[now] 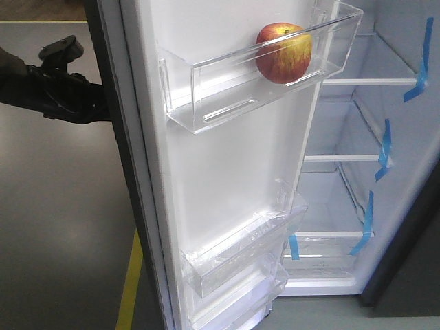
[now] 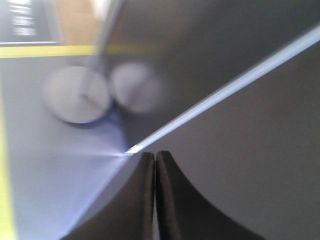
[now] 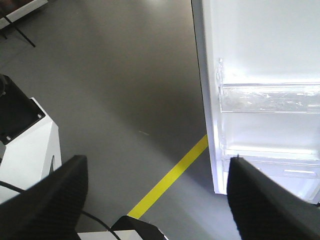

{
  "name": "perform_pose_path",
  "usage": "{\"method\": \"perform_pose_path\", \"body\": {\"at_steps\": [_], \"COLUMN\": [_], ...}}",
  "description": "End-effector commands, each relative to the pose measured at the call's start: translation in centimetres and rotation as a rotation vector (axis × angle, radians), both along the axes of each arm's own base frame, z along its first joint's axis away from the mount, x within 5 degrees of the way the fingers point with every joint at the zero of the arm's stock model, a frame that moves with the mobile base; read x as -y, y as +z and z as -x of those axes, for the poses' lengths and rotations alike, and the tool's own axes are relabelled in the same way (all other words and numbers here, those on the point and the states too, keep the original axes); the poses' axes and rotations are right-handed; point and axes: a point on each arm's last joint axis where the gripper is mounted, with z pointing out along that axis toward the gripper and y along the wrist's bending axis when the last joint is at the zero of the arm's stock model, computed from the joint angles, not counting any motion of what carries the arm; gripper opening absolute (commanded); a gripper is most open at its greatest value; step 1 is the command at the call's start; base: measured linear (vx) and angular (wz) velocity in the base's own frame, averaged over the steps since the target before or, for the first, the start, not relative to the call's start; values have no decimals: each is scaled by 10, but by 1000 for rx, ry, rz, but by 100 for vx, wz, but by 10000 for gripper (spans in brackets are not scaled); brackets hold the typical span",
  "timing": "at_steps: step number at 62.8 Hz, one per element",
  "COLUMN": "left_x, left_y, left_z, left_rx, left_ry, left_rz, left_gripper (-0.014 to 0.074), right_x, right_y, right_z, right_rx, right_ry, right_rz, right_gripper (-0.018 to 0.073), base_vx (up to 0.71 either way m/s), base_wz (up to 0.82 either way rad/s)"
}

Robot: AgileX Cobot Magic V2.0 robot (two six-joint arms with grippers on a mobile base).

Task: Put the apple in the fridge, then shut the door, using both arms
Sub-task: 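Move the left gripper up toward the refrigerator door edge, then push the refrigerator door shut with the left arm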

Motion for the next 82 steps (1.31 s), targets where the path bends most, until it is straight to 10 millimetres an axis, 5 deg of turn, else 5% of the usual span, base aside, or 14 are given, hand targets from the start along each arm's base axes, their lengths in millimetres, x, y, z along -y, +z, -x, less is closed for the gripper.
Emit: {"method": "perform_pose_path", "body": {"at_steps": [1,14,34,46,82], "left_x": [11,18,47,72,165], "left_y": [35,36,63,79,85], "left_z": [7,17,40,59,112], "left_rx": [103,58,115,148,170], "left_ry": [-30,-147,-322,-396,-681], "left_rz": [45,59,187,194,242], "left_gripper": [-6,-6,-6,-6,-6], "right_x": [-2,-2,-2,-2,-2], "right_y": [11,11,11,11,11], "right_z": [-3,-3,-3,-3,-3], "right_rx": [38,38,38,38,38], "right_ry": [-13,-13,-13,-13,-13], "right_rz": [-52,-52,-52,-52,-52], "right_gripper": [547,547,547,547,547], "base_vx": [0,0,0,0,0], "base_wz": [0,0,0,0,0]}}
